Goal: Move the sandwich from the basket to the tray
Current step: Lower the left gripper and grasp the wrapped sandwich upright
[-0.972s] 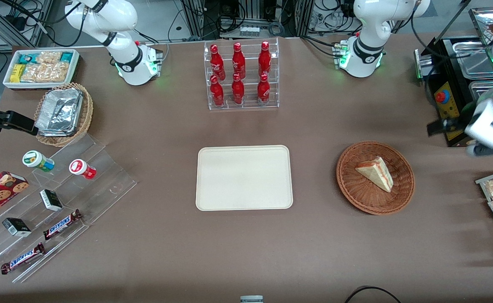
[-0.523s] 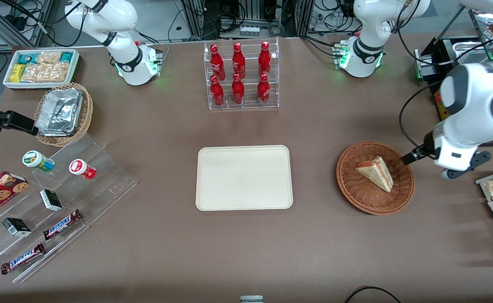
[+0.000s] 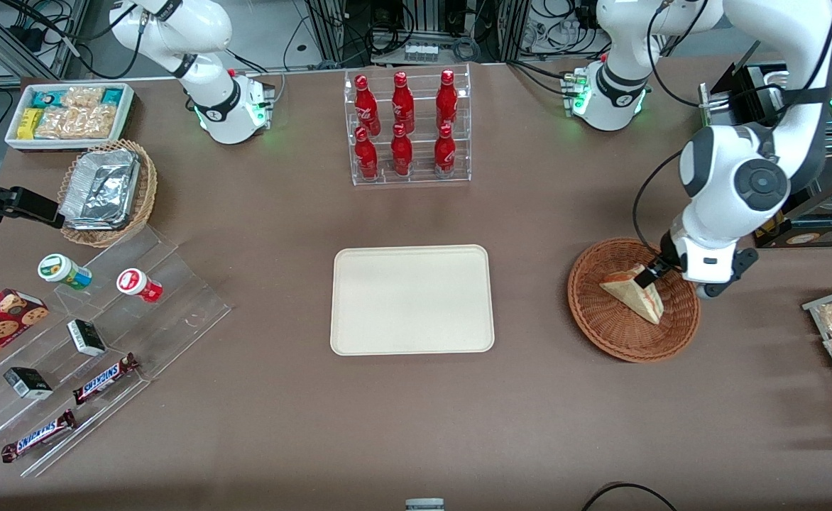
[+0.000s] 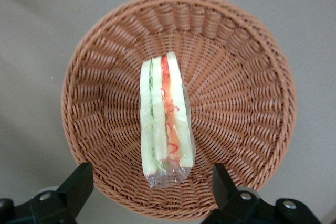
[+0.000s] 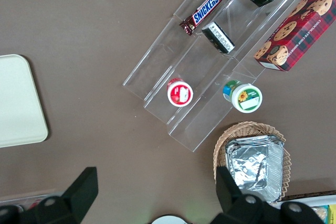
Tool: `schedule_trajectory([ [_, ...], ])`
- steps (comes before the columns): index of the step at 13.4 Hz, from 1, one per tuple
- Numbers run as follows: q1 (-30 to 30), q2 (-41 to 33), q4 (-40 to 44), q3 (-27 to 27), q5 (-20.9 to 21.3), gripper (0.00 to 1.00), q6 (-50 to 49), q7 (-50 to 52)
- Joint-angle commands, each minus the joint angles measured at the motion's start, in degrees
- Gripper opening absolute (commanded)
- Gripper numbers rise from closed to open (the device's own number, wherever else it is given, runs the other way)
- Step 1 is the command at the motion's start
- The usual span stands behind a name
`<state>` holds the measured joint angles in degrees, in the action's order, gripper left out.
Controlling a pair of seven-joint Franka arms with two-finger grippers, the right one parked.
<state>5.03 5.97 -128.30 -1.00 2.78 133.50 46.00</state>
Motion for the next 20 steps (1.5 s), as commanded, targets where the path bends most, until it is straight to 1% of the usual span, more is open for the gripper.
schedule_trajectory([
  [1, 0.77, 0.53, -2.9, 0.3, -0.41, 1.0, 4.82, 1.55],
  [4, 0.77, 1.15, -3.97, 0.3, -0.14, 1.0, 5.98, 1.55],
  [8, 0.68, 4.48, -4.06, 0.39, -0.14, 1.0, 10.81, 4.18],
  [10, 0.68, 4.84, -4.06, 0.39, -0.06, 0.98, 10.99, 4.19],
  [11, 0.68, 5.1, -3.97, 0.47, -0.05, 0.9, 10.99, 4.27],
  [12, 0.68, 5.45, -3.88, 0.47, -0.05, 0.74, 11.17, 4.36],
  [13, 0.68, 5.54, -3.88, 0.47, -0.05, 0.52, 11.34, 4.71],
  [14, 0.68, 5.8, -3.88, 0.47, -0.05, 0.35, 11.35, 5.15],
  [15, 0.68, 5.81, -3.8, 0.47, -0.05, 0.21, 11.35, 5.15],
  [16, 0.68, 5.72, -3.71, 0.47, -0.05, 0.16, 11.35, 5.15],
  [19, 0.68, 3.8, -3.36, 0.47, 0.38, 0.16, 10.3, 4.63],
  [20, 0.68, 2.57, -2.75, 0.47, 0.56, 0.16, 7.94, 4.28],
])
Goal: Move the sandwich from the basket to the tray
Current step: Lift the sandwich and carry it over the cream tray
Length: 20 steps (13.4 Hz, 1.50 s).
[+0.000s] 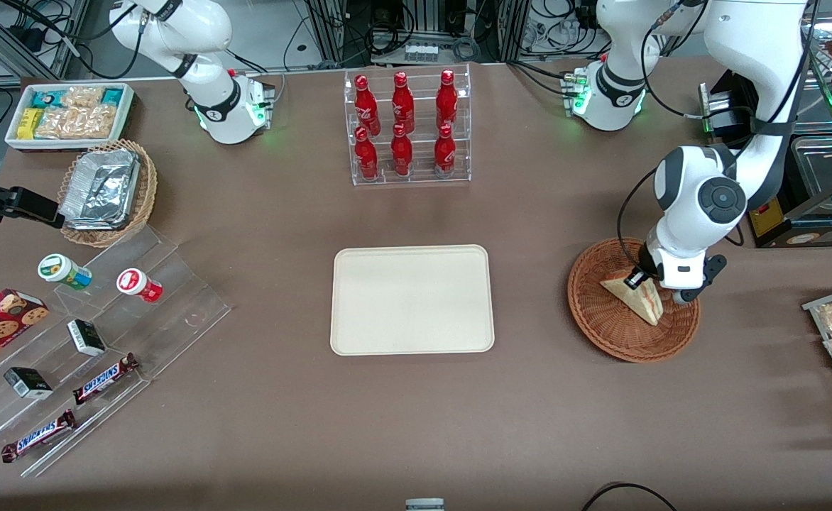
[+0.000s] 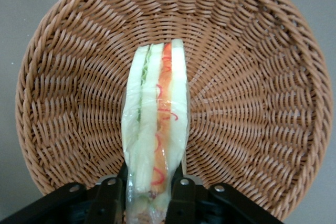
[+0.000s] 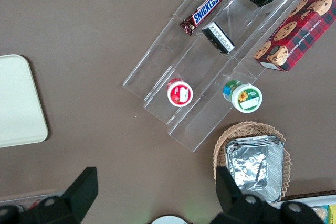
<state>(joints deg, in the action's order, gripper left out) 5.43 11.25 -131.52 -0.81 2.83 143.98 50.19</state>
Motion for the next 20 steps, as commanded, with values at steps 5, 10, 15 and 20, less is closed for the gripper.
schedule_trajectory([
  [5, 4.48, -6.94, 13.0, -0.86, 0.59, 0.16, -25.28, -1.49],
  [10, 16.69, -4.66, 25.07, -0.95, -0.28, 0.16, -36.93, -3.26],
  [15, 28.92, 8.23, 36.74, -0.95, -0.11, 0.16, -36.75, 0.34],
  [20, 35.16, 22.04, 47.57, -0.86, 0.24, 0.16, -35.09, 1.06],
])
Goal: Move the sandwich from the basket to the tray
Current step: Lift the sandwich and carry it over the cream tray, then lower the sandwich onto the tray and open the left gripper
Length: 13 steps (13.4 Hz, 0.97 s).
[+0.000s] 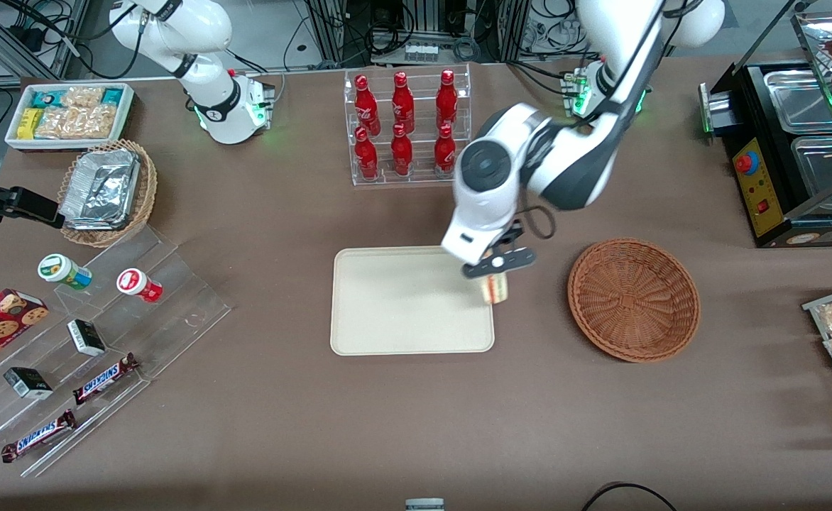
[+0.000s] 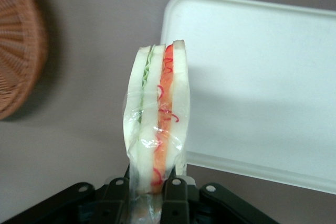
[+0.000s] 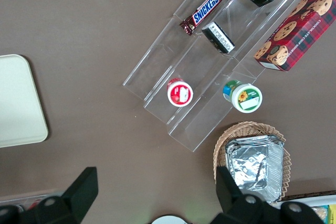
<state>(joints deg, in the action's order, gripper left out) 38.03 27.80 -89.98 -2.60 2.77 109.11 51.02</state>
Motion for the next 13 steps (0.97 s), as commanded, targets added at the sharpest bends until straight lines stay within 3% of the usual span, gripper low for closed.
schedule_trajectory([
  [1, 2.83, 7.16, 7.0, 0.84, 0.31, 0.16, 1.96, -0.3],
  [8, 7.05, 13.41, 9.56, 0.93, 0.31, 0.21, 16.04, -1.62],
  [13, 8.9, 17.37, 12.1, 1.1, 0.48, 0.21, 17.01, -1.62],
])
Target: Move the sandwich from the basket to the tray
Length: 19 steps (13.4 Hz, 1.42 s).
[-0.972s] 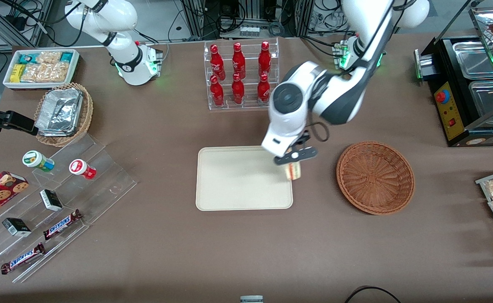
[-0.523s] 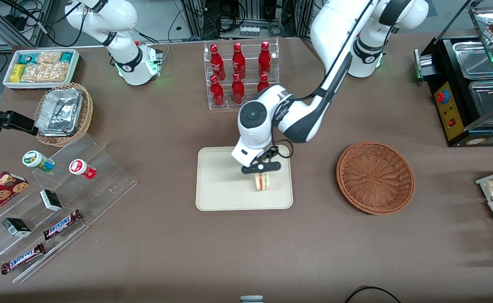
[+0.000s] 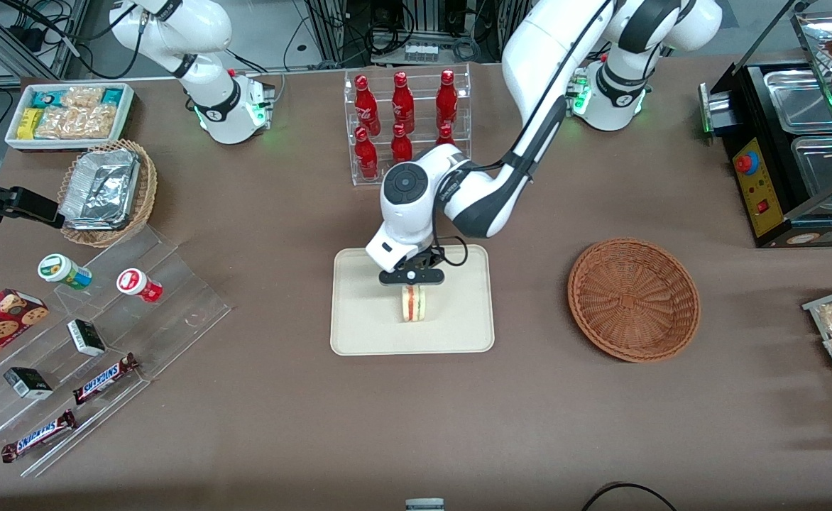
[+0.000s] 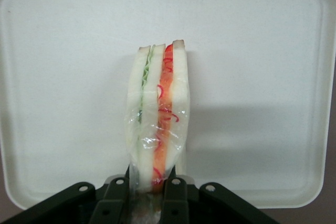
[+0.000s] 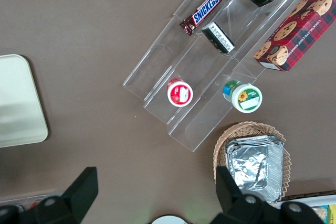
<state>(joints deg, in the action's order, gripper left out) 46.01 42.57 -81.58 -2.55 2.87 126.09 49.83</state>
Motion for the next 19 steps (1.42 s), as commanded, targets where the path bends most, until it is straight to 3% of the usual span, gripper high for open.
schedule_trajectory([
  [1, 0.92, 3.22, 4.14, 1.05, 0.38, 0.21, 0.03, -0.43],
  [3, 1.45, 3.57, 4.24, 1.05, 1.34, 0.21, 0.03, -0.09],
  [4, 1.45, 3.57, 4.24, 1.05, 1.53, 0.27, 0.12, 0.09],
  [6, 1.45, 3.75, 4.15, 1.14, 1.61, 0.93, 1.87, 0.01],
  [7, 1.54, 3.84, 4.15, 1.14, 1.62, 0.99, 1.88, 0.01],
  [13, 0.84, -2.91, 4.15, 1.75, 1.53, 0.99, -5.57, 1.41],
  [16, -3.45, -10.55, 3.8, 3.07, 0.82, 0.99, -13.9, 7.81],
  [19, -8.46, -17.93, 3.62, 3.16, 0.74, 0.99, -24.19, 7.21],
])
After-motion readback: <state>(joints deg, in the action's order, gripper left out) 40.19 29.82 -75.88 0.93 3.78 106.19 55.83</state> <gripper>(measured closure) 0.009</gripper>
